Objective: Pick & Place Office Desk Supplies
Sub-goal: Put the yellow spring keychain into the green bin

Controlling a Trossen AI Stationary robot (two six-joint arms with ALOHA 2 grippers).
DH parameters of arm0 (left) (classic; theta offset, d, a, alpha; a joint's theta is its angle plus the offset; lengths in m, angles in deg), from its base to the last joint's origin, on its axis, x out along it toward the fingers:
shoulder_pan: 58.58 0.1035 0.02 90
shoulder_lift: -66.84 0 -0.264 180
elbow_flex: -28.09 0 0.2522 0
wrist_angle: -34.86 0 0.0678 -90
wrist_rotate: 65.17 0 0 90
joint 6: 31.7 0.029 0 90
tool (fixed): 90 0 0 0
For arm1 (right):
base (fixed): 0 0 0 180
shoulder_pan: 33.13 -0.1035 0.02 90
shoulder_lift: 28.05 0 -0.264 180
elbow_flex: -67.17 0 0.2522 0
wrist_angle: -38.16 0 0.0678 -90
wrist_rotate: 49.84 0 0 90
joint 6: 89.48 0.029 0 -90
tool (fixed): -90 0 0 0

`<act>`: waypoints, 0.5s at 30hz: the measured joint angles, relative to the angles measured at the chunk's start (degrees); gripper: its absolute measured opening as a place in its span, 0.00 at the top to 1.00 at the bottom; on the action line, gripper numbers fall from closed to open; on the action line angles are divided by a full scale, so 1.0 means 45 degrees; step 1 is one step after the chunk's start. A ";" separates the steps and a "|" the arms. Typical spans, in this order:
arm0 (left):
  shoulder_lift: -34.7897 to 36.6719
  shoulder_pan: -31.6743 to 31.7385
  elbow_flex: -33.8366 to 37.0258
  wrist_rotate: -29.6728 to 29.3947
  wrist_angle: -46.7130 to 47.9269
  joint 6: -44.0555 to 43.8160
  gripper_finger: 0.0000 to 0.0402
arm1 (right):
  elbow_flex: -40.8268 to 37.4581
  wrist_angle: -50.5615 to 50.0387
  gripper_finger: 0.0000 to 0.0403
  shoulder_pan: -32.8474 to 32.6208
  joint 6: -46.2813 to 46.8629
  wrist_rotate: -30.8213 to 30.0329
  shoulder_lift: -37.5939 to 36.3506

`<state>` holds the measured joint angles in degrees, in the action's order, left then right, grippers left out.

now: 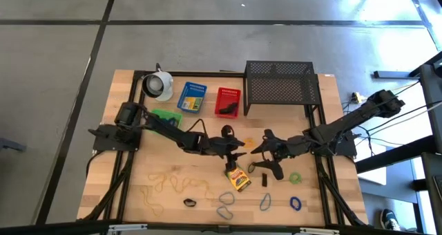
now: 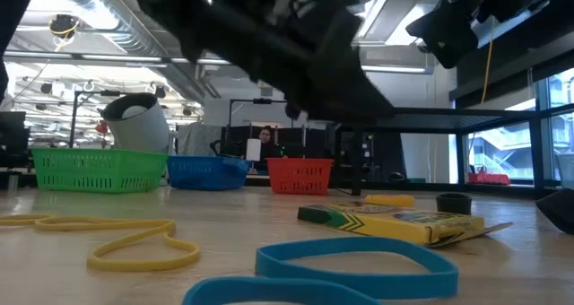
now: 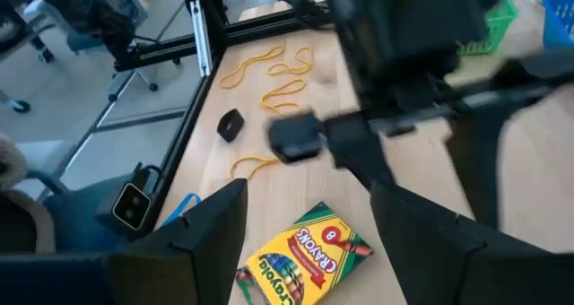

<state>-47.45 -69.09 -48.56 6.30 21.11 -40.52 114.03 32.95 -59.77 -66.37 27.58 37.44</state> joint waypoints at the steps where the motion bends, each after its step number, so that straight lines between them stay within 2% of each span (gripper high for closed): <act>1: -0.0226 0.0079 0.0010 0.0023 -0.0595 0.0188 0.52 | 0.0000 0.0010 0.40 -0.0003 -0.0103 0.0000 0.0000; 6: -0.1212 0.0475 0.0000 0.0168 -0.2239 0.0433 0.51 | 0.0000 0.0007 0.40 0.0001 -0.0285 -0.0004 0.0000; 15: -0.1947 0.1007 0.0000 0.0389 -0.2414 0.0432 0.52 | 0.0000 -0.0001 0.40 0.0001 -0.0290 -0.0004 0.0000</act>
<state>-56.21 -64.56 -48.56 8.05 10.25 -38.58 114.03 32.95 -59.77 -67.67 27.56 37.44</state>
